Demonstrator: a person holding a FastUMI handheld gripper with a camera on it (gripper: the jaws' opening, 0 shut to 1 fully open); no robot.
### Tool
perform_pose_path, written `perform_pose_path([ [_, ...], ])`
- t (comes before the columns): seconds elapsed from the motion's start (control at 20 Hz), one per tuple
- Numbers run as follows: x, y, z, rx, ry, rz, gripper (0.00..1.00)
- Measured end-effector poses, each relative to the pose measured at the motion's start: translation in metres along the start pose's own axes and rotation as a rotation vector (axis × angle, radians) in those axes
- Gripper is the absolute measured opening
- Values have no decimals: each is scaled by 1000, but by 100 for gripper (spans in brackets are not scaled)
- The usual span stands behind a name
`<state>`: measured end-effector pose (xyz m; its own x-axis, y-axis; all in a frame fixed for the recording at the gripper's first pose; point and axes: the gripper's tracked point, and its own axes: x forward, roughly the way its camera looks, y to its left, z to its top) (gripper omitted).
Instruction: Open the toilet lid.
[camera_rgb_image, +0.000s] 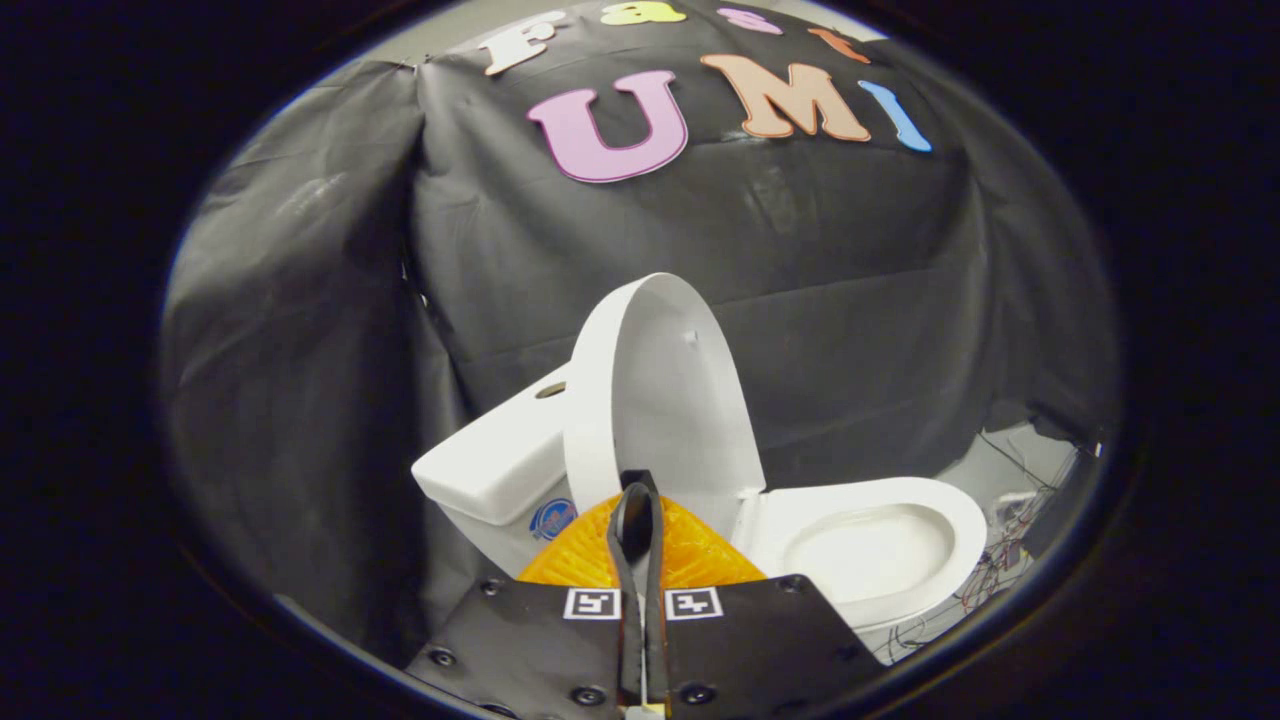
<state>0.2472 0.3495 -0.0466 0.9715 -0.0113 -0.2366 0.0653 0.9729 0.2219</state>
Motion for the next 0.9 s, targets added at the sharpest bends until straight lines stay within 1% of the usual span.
perform_pose_path([
  [0.05, 2, 4, -1, 0, -5, 2, 2],
  [0.1, 2, 11, -2, 4, -6, 27, 6],
  [0.2, 9, 19, -5, -4, -3, 49, 14],
  [0.35, 11, 22, 0, -19, -27, 24, 15],
  [0.45, 16, 29, -6, -43, -24, 31, 15],
  [0.5, 16, 32, -3, -50, -39, 39, 21],
  [0.55, 17, 31, -5, -59, -32, 41, 25],
  [0.75, 20, 34, -6, -73, -47, 60, 32],
  [0.8, 20, 34, -5, -82, -50, 60, 32],
  [0.9, 20, 37, -3, -103, -61, 60, 38],
])
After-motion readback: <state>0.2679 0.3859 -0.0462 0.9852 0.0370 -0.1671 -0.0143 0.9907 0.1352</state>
